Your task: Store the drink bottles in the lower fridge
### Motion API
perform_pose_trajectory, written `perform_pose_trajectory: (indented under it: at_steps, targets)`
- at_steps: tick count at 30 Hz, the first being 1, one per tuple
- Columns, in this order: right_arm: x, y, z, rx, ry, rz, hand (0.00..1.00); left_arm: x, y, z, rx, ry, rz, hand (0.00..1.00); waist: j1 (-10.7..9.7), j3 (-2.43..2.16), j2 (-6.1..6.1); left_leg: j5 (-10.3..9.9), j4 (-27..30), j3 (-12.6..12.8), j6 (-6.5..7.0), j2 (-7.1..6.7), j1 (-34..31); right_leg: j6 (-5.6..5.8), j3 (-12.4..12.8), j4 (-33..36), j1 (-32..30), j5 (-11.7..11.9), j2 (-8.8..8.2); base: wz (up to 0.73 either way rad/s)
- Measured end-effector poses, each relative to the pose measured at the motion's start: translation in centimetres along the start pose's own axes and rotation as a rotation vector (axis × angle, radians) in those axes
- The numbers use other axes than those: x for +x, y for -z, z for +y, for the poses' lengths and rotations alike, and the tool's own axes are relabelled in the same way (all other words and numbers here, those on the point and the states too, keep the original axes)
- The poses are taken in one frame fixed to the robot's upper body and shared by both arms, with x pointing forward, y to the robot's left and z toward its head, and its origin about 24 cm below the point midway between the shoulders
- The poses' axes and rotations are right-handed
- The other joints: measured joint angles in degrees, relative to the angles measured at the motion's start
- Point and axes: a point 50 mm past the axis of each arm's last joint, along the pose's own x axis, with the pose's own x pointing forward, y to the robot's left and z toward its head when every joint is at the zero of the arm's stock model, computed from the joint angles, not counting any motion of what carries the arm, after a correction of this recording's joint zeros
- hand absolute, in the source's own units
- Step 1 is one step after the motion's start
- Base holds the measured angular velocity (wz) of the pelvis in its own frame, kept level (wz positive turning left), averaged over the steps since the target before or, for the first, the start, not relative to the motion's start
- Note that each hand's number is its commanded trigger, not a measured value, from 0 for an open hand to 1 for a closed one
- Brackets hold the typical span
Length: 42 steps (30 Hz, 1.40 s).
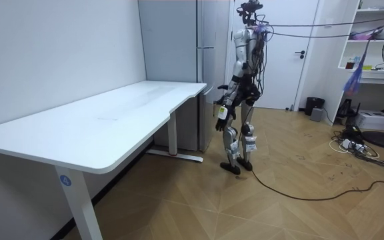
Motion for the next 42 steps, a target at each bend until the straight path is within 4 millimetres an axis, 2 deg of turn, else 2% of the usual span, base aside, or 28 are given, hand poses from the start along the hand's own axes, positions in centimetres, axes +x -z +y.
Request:
perform_pose_trajectory:
  at_steps: [3, 4, 6, 9, 11, 13, 16, 18, 20, 22, 23, 24, 25, 26, 28, 29, 30, 32, 35, 39, 42]
  targets:
    - [-1.5, -0.9, -4.3, 0.042, 0.179, -0.041, 0.00, -0.2, 1.7, -0.2, -0.058, 0.021, 0.038, 0.00, -2.0, -0.50, -0.99, -0.3, 0.6, 0.1, 0.49, -0.76, 0.0, 0.78, -2.5, 0.0, 1.6, -0.8, -0.67, 0.40]
    - [-1.8, -1.1, -5.1, 0.045, 0.211, -0.050, 0.00, -0.2, 1.9, -0.1, -0.068, 0.023, 0.043, 0.00, -2.3, -0.62, -1.17, -0.5, 0.7, 0.2, 0.79, -0.83, 0.0, 0.96, -3.1, 0.0, 1.9, -1.0, -0.73, 0.50]
    - [-3.5, -1.6, -8.0, 0.044, 0.346, -0.064, 0.00, -0.1, 2.2, 0.4, -0.114, 0.011, 0.048, 0.00, -3.2, -0.58, -1.39, -0.9, 0.6, 0.9, 1.33, -1.28, 0.7, 1.54, -3.8, 0.7, 2.7, -1.8, -1.19, 0.34]
    - [-5.4, -1.4, -10.5, 0.080, 0.449, -0.074, 0.00, 0.0, 2.6, 0.8, -0.191, 0.002, 0.064, 0.00, -4.1, -0.43, -1.58, -1.5, 0.6, 0.1, 1.80, -1.81, 1.6, 2.10, -4.4, 0.9, 4.0, -2.4, -1.60, 0.14]
    - [-6.2, -1.0, -11.5, 0.065, 0.497, -0.057, 0.00, 0.1, 2.6, 1.2, -0.212, -0.007, 0.060, 0.00, -5.5, -0.37, -1.56, -2.4, 1.3, -0.3, 2.07, -1.92, 1.6, 2.55, -5.8, 0.7, 4.9, -2.7, -1.62, 0.29]
    - [-6.9, -0.8, -12.3, 0.012, 0.545, -0.020, 0.00, 0.2, 2.3, 1.4, -0.234, -0.010, 0.046, 0.00, -6.0, -0.42, -1.68, -2.9, 1.8, -0.2, 2.35, -1.99, 1.6, 2.81, -6.1, 1.0, 5.2, -2.8, -1.77, 0.16]
    - [-7.5, -0.4, -13.0, -0.167, 0.594, 0.089, 0.00, 0.4, 1.5, 2.1, -0.242, -0.023, 0.020, 0.00, -7.6, -0.39, -2.02, -3.2, 2.1, -2.6, 2.77, -2.89, 1.2, 3.24, -6.6, 2.3, 5.3, -3.0, -2.30, 0.38]
    - [-8.2, 0.2, -13.7, -0.234, 0.637, 0.155, 0.00, 0.5, 1.0, 2.6, -0.243, -0.031, -0.003, 0.00, -8.4, -0.38, -2.16, -3.0, 2.2, -4.8, 3.20, -3.47, 1.2, 3.26, -4.7, 4.5, 5.1, -3.0, -2.56, 0.67]
    - [-8.5, 0.4, -14.0, -0.266, 0.666, 0.191, 0.00, 0.6, 1.2, 3.1, -0.231, -0.037, -0.001, 0.00, -7.9, -0.26, -2.49, -3.1, 2.3, -5.7, 3.61, -3.54, 1.5, 3.52, 1.2, 7.3, 4.3, -2.9, -2.36, 0.45]
    - [-8.4, 0.3, -13.9, -0.307, 0.666, 0.207, 0.00, 0.6, 1.9, 3.3, -0.224, -0.038, 0.024, 0.00, -7.8, -0.11, -2.58, -3.4, 3.0, -7.2, 3.99, -3.56, 1.5, 4.32, 3.1, 9.0, 4.0, -2.4, -1.64, 0.42]
    - [-8.5, 0.3, -14.0, -0.318, 0.667, 0.214, 0.00, 0.6, 2.2, 3.5, -0.218, -0.039, 0.033, 0.00, -8.0, -0.35, -2.07, -3.5, 3.5, -8.6, 4.19, -3.58, 1.5, 4.87, 4.6, 10.3, 3.7, -1.8, -1.31, 0.64]
    - [-8.5, 0.4, -14.0, -0.322, 0.668, 0.218, 0.00, 0.6, 2.4, 3.7, -0.212, -0.036, 0.035, 0.00, -7.9, -0.30, -2.19, -3.6, 3.8, -9.9, 4.32, -3.57, 1.6, 5.16, 6.6, 11.2, 3.0, -1.1, -1.08, 0.54]
    - [-8.5, 0.4, -14.0, -0.322, 0.667, 0.217, 0.00, 0.6, 2.5, 3.7, -0.211, -0.035, 0.038, 0.00, -7.9, -0.27, -2.21, -3.6, 3.9, -10.8, 4.38, -3.62, 1.7, 5.32, 7.8, 11.4, 2.7, -1.0, -0.85, 0.49]
    - [-8.4, 0.4, -13.9, -0.322, 0.667, 0.216, 0.00, 0.6, 2.8, 3.7, -0.211, -0.032, 0.051, 0.00, -7.7, -0.29, -1.96, -3.5, 3.9, -12.9, 4.46, -3.60, 1.8, 5.61, 9.9, 10.0, 2.5, -1.6, -0.21, 0.34]
    - [-8.4, 0.1, -13.9, -0.338, 0.672, 0.213, 0.00, 0.6, 3.1, 3.9, -0.210, -0.030, 0.063, 0.00, -7.0, -0.18, -1.89, -3.4, 3.9, -14.3, 4.54, -3.66, 2.1, 5.81, 12.6, 5.5, 1.1, -1.3, -1.20, 0.28]
    - [-8.4, -0.1, -13.9, -0.337, 0.671, 0.208, 0.00, 0.7, 3.2, 4.2, -0.209, -0.033, 0.069, 0.00, -6.9, -0.08, -2.38, -3.5, 4.0, -14.7, 4.61, -4.26, 2.5, 5.85, 13.9, 2.5, 0.8, 2.1, -2.39, 0.45]
    - [-8.4, 0.0, -13.9, -0.335, 0.669, 0.207, 0.00, 0.7, 3.3, 4.4, -0.206, -0.037, 0.074, 0.00, -7.3, 0.19, -2.66, -3.8, 3.9, -15.8, 4.61, -4.88, 3.2, 7.36, 16.0, 2.3, 1.0, 3.4, -3.06, 0.54]
    - [-8.4, -0.2, -13.9, -0.344, 0.670, 0.210, 0.00, 0.7, 2.9, 4.6, -0.206, -0.041, 0.064, 0.00, -6.6, 0.20, -2.27, -3.9, 3.5, -16.2, 4.32, -4.72, 3.9, 7.37, 15.5, 1.5, 2.5, 3.6, -2.63, 0.31]
    - [-7.9, -0.6, -13.4, -0.396, 0.650, 0.226, 0.00, 0.8, 2.7, 4.7, -0.206, -0.043, 0.067, 0.00, -6.6, 0.01, -1.47, -4.2, 3.6, -17.5, 4.02, -4.76, 4.1, 7.37, 15.2, 0.7, 3.7, 3.6, -2.40, 0.20]
    - [-7.5, -1.3, -13.0, -0.495, 0.639, 0.249, 0.00, 0.8, 2.7, 4.6, -0.205, -0.041, 0.072, 0.00, -6.3, 0.04, -0.57, -4.1, 2.7, -17.7, 3.80, -4.53, 5.3, 7.38, 15.3, -0.4, 4.9, 3.6, -2.20, 0.04]
    - [-7.3, -1.5, -12.8, -0.551, 0.629, 0.258, 0.00, 0.8, 2.6, 4.5, -0.195, -0.043, 0.073, 0.00, -6.2, 0.07, -0.52, -3.8, 1.8, -17.7, 3.52, -4.38, 5.6, 7.37, 15.2, -0.5, 4.9, 3.6, -2.20, 0.00]
